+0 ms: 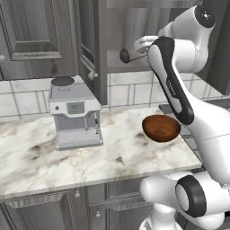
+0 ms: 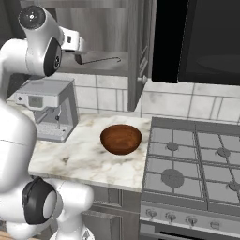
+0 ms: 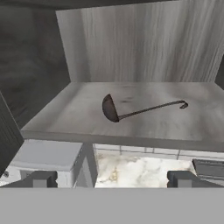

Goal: Open the cabinet and move the ladle to the pot. Then close the cabinet.

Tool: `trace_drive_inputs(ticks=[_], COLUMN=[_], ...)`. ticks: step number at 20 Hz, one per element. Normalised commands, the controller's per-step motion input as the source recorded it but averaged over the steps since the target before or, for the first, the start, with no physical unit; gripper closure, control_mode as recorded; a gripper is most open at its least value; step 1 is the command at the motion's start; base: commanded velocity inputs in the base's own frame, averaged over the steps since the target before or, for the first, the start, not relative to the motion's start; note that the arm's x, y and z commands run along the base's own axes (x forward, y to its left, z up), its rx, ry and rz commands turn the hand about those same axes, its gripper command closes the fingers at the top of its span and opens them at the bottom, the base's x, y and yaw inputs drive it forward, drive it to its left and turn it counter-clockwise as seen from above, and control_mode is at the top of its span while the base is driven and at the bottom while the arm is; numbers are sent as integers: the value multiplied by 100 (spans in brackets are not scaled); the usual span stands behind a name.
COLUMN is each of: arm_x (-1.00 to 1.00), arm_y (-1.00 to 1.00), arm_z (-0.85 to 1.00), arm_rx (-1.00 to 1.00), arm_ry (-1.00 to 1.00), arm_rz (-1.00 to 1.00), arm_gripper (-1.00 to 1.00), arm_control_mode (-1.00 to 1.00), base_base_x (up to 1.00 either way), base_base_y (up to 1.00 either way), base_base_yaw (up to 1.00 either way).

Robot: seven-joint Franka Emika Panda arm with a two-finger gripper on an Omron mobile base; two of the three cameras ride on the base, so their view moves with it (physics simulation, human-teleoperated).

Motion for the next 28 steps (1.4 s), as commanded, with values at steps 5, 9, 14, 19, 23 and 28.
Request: trace_drive_inputs(ticks=[5, 9, 14, 19, 23, 28], arm_x=[42, 47, 40, 45, 42, 38], arm_y=[11, 4, 0, 4, 5, 6], arm_z=[-26, -19, -9, -5, 0, -5], arm_rx=[0, 0, 0, 0, 0, 0], arm_ry=[-6, -3, 0, 0, 0, 4], arm_rz=[0, 0, 0, 0, 0, 0], arm_gripper=[-100, -100, -100, -100, -100, -100], arm_control_mode=[-100, -100, -100, -100, -100, -100], base_base_x=[0, 0, 0, 0, 0, 0], base_base_y=[0, 0, 0, 0, 0, 0], base_base_yaw=[0, 0, 0, 0, 0, 0])
